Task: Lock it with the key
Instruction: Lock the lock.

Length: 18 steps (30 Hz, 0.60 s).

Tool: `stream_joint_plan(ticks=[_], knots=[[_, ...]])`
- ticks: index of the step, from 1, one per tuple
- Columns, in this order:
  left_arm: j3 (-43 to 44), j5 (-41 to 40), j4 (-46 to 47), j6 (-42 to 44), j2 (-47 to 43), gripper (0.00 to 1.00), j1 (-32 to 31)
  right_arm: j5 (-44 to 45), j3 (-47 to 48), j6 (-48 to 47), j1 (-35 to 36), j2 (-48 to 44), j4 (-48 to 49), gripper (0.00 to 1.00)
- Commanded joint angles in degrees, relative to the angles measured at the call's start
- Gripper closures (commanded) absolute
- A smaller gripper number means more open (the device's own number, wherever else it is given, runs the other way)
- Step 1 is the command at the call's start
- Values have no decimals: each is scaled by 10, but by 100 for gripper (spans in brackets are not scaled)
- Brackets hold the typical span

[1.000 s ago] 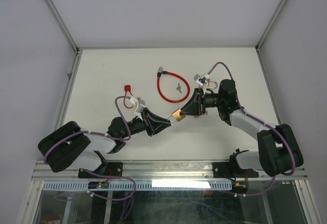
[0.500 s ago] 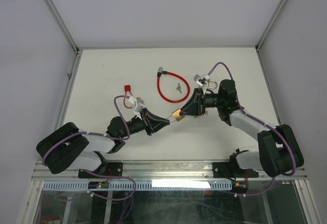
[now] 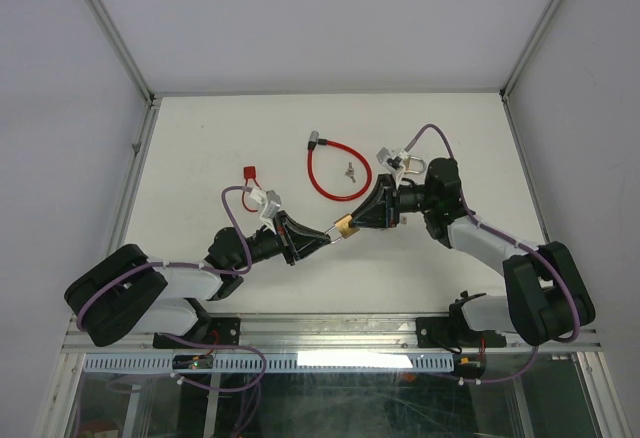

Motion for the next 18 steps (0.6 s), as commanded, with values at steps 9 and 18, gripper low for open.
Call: stream_joint_plan(ticks=[9, 18], knots=[[27, -18, 98, 8, -28, 100, 0, 3, 0, -43, 62, 29, -25, 100], [44, -43, 112, 17, -2, 100, 1, 23, 6, -68, 108, 59, -60, 100]])
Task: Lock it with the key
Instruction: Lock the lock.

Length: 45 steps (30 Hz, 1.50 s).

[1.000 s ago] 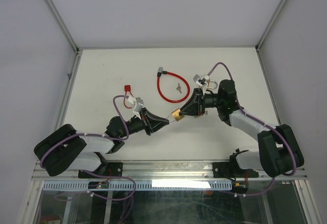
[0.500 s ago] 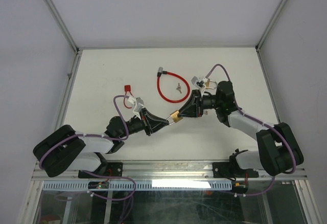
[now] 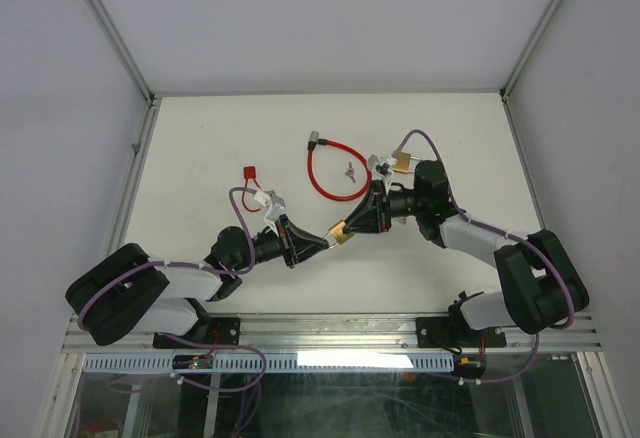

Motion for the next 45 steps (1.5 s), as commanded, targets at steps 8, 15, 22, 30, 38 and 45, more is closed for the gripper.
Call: stream_joint_plan(ticks=[8, 15, 22, 30, 38, 45], knots=[[35, -75, 205, 2, 16, 100, 11, 4, 8, -23, 104, 76, -39, 100], [35, -70, 224, -5, 16, 100, 31, 7, 12, -22, 127, 113, -39, 100], [38, -56, 277, -27, 62, 100, 37, 8, 1, 61, 132, 139, 66, 100], [57, -29, 318, -52, 118, 100, 34, 12, -5, 134, 119, 163, 148, 100], [73, -26, 318, -50, 125, 100, 29, 17, -9, 174, 121, 195, 196, 100], [90, -25, 318, -46, 127, 100, 29, 20, -11, 224, 125, 231, 256, 100]])
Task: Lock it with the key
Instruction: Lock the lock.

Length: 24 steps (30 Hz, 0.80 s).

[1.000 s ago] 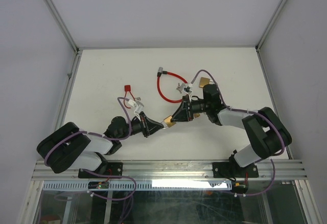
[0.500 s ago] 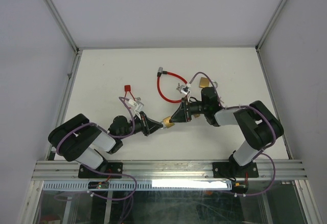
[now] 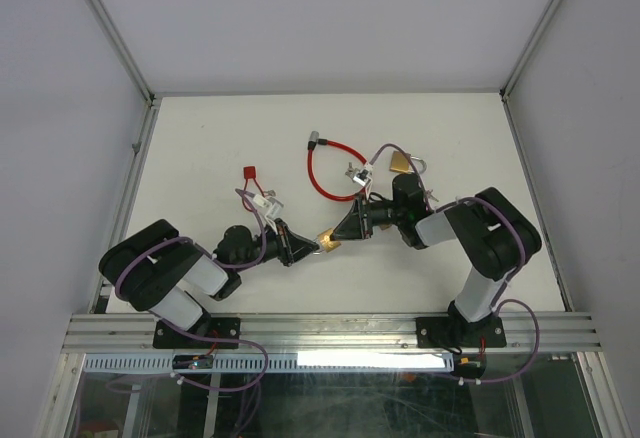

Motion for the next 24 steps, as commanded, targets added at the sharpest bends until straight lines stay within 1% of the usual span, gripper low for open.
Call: stream_joint_plan(ticks=[1, 5, 13, 14, 17, 21, 24], knots=[[118, 1, 274, -20, -16, 100, -20, -62, 2, 86, 78, 30, 95, 100], [122, 5, 273, -22, -6, 100, -20, -57, 2, 108, 79, 44, 128, 100], [140, 3, 275, -30, 27, 100, -23, -27, 4, 103, 98, 58, 145, 100], [138, -4, 274, -30, 27, 100, -23, -24, 4, 96, 102, 59, 136, 100], [141, -9, 274, -27, 24, 100, -23, -1, 14, 34, 122, 61, 57, 100], [138, -13, 275, -23, 4, 100, -12, 5, 25, 1, 151, 81, 3, 100], [121, -16, 275, -27, -27, 100, 12, 4, 31, 0, 177, 91, -5, 100]])
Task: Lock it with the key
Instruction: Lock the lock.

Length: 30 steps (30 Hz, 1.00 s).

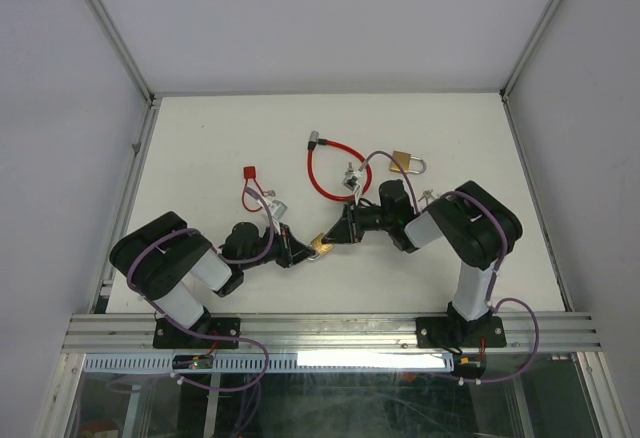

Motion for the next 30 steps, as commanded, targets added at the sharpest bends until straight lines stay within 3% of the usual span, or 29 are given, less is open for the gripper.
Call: stream_joint_plan(ticks=[1, 10, 15, 22, 27, 30], knots=[[99, -4, 343, -30, -79, 100, 13, -72, 25, -1, 154, 27, -32, 100], [159, 19, 343, -46, -42, 100, 11, -84, 29, 108, 151, 76, 92, 100], [107, 36, 325, -56, -87, 100, 24, -87, 33, 57, 10, 19, 1, 100], [33, 73, 216, -48, -177, 60, 25, -110, 44, 2, -37, -77, -60, 100], [-7, 83, 153, -29, -234, 31, 26, -135, 32, 36, -65, -114, -10, 100], [-14, 71, 51, 10, -293, 22, 26, -145, 29, 28, -76, -154, -26, 100]])
